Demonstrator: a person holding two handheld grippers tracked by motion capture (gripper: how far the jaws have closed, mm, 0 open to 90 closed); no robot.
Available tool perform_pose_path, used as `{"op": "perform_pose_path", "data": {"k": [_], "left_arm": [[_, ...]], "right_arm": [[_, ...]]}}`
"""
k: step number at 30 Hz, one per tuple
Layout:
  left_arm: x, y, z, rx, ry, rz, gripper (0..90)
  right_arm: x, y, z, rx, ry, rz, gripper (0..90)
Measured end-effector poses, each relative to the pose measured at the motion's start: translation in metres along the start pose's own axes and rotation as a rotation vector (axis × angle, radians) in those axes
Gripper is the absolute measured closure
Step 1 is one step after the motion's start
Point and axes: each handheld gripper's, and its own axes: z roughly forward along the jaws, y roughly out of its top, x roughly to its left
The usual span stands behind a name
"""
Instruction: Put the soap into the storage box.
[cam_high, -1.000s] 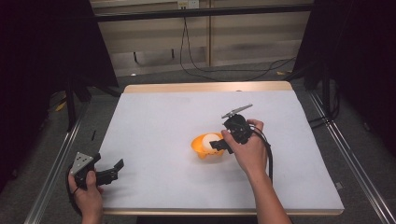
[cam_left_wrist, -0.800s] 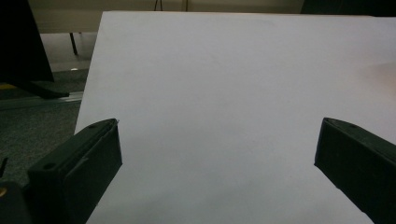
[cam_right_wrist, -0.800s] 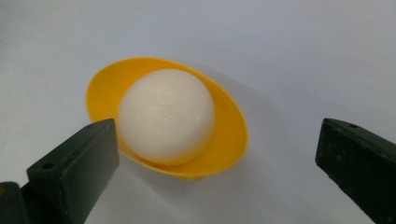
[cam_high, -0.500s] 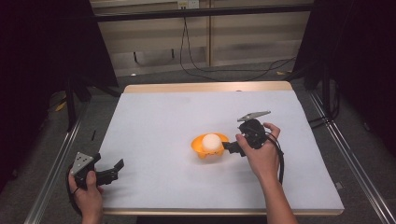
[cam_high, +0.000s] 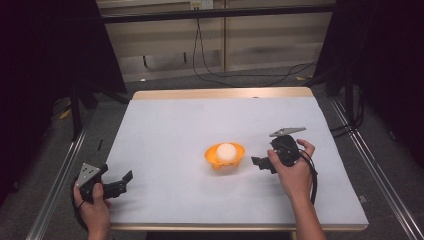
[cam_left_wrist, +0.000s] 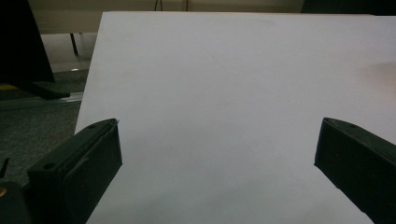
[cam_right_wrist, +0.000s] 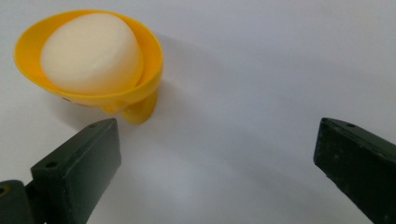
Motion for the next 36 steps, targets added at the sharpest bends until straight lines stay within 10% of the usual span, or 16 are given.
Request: {"op": "perform_pose_path", "data": {"k": [36], "left_arm": [[-0.001,0.0,0.0,-0.001,0.001,0.009,0.6]], "right_arm": [[-0.054,-0.073,-0.031,-0.041,-0.069,0.111,1.1]]}}
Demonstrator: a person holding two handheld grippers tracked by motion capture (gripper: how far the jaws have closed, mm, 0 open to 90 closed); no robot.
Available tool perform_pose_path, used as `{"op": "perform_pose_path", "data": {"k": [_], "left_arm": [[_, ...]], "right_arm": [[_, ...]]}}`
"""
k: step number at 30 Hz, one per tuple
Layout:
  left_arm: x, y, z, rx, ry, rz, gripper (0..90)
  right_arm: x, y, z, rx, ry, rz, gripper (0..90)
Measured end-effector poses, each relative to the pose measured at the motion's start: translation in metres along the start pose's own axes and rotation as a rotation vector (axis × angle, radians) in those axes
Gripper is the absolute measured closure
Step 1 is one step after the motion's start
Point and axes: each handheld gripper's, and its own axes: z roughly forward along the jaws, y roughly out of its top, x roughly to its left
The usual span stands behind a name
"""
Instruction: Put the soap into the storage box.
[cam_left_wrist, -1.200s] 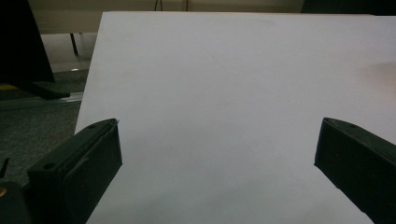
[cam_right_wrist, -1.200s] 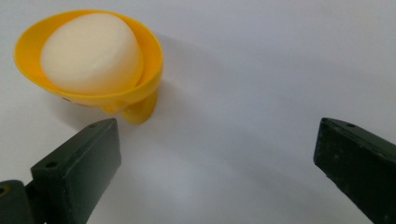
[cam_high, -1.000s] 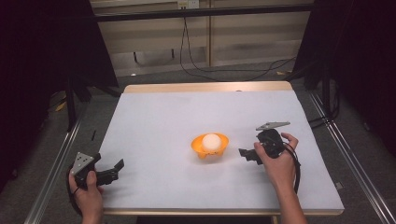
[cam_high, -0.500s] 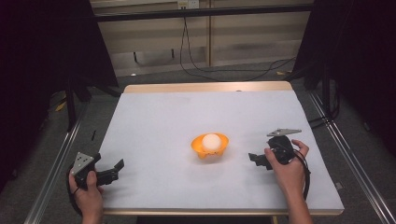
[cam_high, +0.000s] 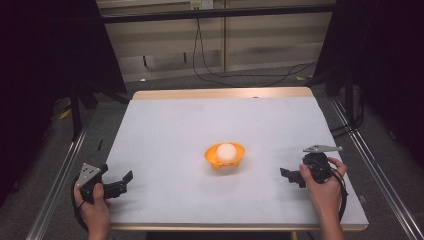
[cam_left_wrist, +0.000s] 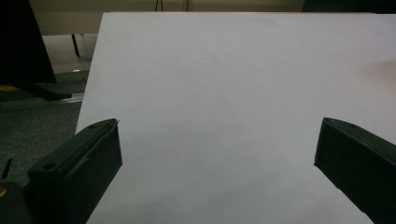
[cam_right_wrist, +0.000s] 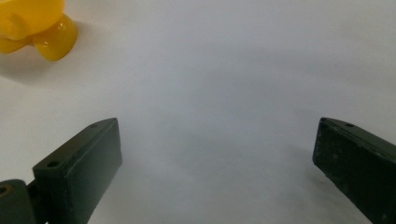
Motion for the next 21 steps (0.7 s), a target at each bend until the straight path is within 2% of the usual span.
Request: {"op": "perform_pose_path", "data": {"k": [15,17,21], "left_arm": [[-0.002,0.0,0.0,-0.004,0.013,0.007,0.5],[-0.001,0.0,-0.001,-0.004,0.018,0.018,0.5],[-0.002,0.0,-0.001,-0.007,0.016,0.008,0.5]], "right_arm": [[-0.032,-0.028,-0.035,-0.067,-0.057,0.056,1.4],[-0.035,-0.03,-0.038,-0.075,-0.062,0.058,1.4],[-0.042,-0.036,-0.047,-0.092,-0.073,0.07,1.4]]}}
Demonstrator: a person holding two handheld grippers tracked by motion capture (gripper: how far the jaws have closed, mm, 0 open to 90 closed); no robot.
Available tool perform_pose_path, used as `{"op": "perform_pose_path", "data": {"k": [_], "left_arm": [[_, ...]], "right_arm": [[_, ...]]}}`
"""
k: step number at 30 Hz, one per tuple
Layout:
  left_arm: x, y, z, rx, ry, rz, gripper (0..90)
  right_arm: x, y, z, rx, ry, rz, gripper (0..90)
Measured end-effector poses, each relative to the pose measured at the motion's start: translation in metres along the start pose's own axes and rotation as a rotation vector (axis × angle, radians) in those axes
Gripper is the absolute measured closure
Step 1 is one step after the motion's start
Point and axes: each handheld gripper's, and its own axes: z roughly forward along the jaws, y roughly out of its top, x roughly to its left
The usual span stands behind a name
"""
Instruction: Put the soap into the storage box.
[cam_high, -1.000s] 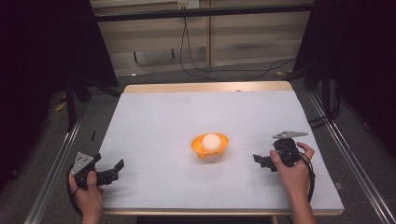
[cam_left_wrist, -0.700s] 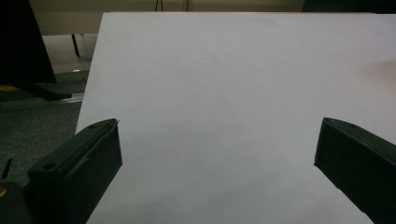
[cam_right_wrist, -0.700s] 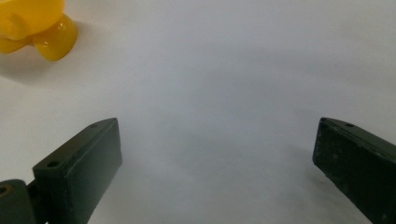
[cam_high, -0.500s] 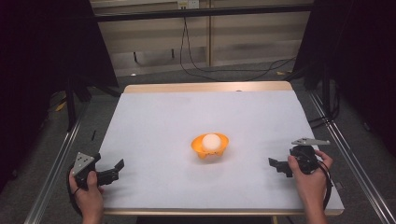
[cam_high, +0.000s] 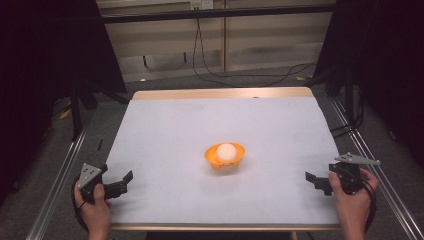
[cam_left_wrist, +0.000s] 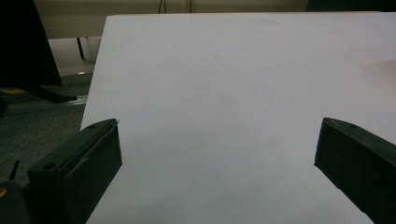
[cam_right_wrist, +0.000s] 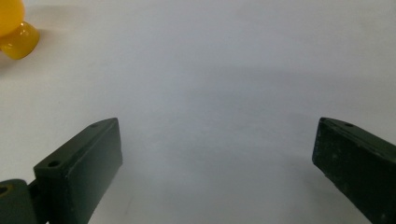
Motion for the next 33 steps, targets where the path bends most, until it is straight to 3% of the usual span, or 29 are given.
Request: {"op": "perform_pose_path", "data": {"k": [14,15,21,26,29,33], "left_arm": [[0.001,0.0,-0.001,-0.008,0.004,0.0,0.5],[0.001,0.0,-0.001,-0.007,0.002,-0.001,0.5],[0.001,0.0,-0.001,-0.012,-0.001,-0.004,0.4],[0.001,0.0,-0.001,-0.012,0.001,-0.004,0.4],[0.001,0.0,-0.001,-0.009,0.004,-0.006,0.4],[0.002,0.0,0.001,0.005,0.01,-0.016,0.1]], "right_arm": [[-0.025,-0.021,-0.028,-0.082,-0.05,0.037,0.9],[-0.026,-0.024,-0.031,-0.096,-0.071,0.039,0.9],[-0.027,-0.038,-0.04,-0.207,-0.079,0.057,1.2],[-0.029,-0.039,-0.035,-0.176,-0.059,0.077,0.8],[-0.031,-0.041,-0.037,-0.195,-0.045,0.09,0.0],[-0.031,-0.042,-0.039,-0.225,-0.061,0.101,0.0]]}}
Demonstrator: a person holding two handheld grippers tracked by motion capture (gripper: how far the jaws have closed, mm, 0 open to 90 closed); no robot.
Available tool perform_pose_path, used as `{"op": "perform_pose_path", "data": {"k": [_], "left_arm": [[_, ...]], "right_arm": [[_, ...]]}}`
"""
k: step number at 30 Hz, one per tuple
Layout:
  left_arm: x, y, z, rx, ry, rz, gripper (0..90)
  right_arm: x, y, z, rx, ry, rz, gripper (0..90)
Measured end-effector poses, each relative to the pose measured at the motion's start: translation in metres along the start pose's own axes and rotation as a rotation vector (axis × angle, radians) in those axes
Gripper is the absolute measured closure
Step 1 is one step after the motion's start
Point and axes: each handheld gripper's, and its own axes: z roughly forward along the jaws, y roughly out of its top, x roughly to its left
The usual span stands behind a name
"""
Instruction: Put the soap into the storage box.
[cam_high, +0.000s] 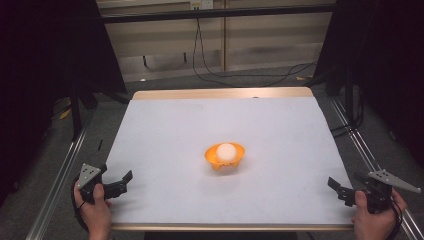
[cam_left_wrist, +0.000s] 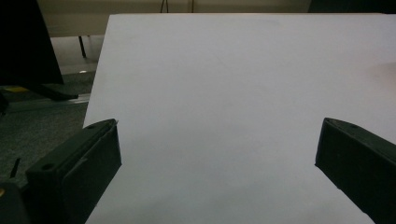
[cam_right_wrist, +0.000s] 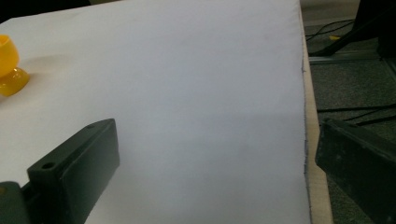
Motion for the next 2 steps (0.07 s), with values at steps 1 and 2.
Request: {"op": "perform_pose_path", "data": {"k": [1,2], "left_arm": [[0.0001,0.0003,0.0007,0.005,0.005,-0.006,0.0],[0.0006,0.0006,0.0012,0.014,0.011,-0.006,0.0]], "right_arm": [[0.0015,0.0003,0.0,0.003,-0.02,-0.008,0.0],[0.0015,0.0003,0.0,0.003,-0.02,-0.008,0.0]]}}
